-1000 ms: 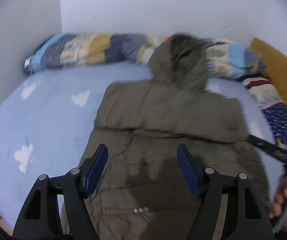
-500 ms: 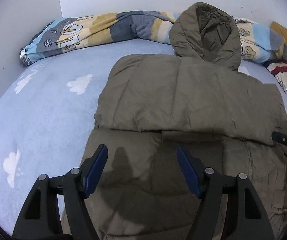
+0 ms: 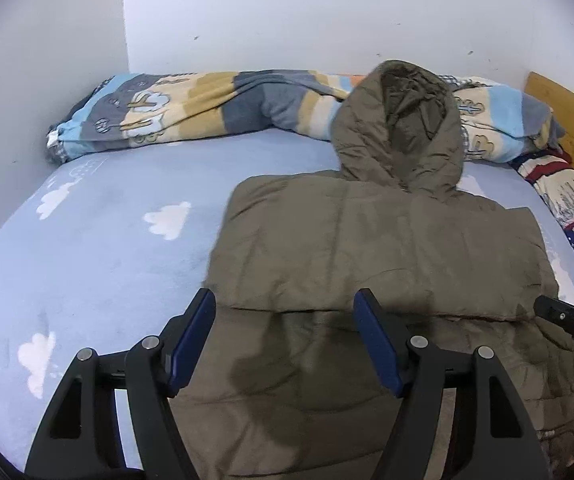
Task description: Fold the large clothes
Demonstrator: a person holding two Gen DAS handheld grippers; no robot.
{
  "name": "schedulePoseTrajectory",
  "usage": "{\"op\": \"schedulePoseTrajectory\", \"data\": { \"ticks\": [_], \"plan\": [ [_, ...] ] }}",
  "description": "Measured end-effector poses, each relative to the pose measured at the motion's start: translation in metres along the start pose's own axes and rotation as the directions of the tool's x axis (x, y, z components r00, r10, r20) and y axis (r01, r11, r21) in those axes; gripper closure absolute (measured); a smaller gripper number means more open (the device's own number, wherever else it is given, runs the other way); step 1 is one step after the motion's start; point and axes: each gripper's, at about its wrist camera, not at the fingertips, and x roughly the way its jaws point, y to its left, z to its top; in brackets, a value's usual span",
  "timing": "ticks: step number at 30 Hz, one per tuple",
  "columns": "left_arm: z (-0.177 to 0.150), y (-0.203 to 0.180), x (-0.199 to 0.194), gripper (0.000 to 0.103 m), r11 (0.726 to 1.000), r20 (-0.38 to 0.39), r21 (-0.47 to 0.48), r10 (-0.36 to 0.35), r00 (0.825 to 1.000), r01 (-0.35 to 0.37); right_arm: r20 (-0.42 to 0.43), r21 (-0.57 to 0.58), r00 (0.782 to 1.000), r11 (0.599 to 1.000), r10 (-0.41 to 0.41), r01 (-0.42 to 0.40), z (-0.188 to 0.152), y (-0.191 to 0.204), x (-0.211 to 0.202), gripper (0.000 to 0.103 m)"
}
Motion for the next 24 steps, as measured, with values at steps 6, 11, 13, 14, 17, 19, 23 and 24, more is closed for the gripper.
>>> {"op": "schedulePoseTrajectory", "data": {
  "ticks": [6, 11, 13, 14, 17, 19, 23, 24],
  "plan": [
    [0.005, 0.017, 0.008, 0.033, 0.999, -0.029, -0.016, 0.032, 0.999, -0.033, -0.047, -0.091, 0.998, 0.994, 0.052, -0.056, 0.011, 0.065, 0.025, 0.053],
    [0.003, 0.015, 0.033, 0.032, 0.999, -0.1, 0.003, 0.037, 0.994, -0.037, -0.139, -0.142, 0.99, 0.99, -0.031, 0.011, 0.013, 0.088, 0.072, 0.053],
    [0.003, 0.015, 0.043, 0.033, 0.999, -0.112, 0.01, 0.049, 0.992, -0.048, -0.167, -0.127, 0.986, 0.992, -0.025, 0.004, 0.011, 0.081, 0.082, 0.053],
    [0.005, 0.016, 0.049, 0.033, 0.999, -0.119, 0.0, 0.046, 0.992, -0.046, -0.174, -0.119, 0.985, 0.993, -0.014, -0.006, 0.01, 0.078, 0.086, 0.053],
    [0.008, 0.02, 0.057, 0.033, 0.999, -0.134, -0.034, 0.023, 0.991, -0.028, -0.188, -0.11, 0.982, 0.993, 0.011, -0.033, 0.011, 0.073, 0.086, 0.053],
    [0.01, 0.019, 0.059, 0.033, 0.999, -0.133, -0.046, -0.003, 0.991, -0.003, -0.206, -0.108, 0.978, 0.993, 0.025, -0.048, 0.015, 0.074, 0.085, 0.052],
    [0.015, 0.013, 0.058, 0.032, 0.999, -0.116, -0.04, -0.032, 0.993, 0.027, -0.206, -0.094, 0.975, 0.99, 0.082, -0.103, 0.028, 0.07, 0.064, 0.052],
    [0.015, 0.011, 0.06, 0.032, 0.999, -0.123, -0.034, -0.035, 0.992, 0.031, -0.197, -0.094, 0.977, 0.991, 0.079, -0.099, 0.031, 0.067, 0.06, 0.052]
  ]
}}
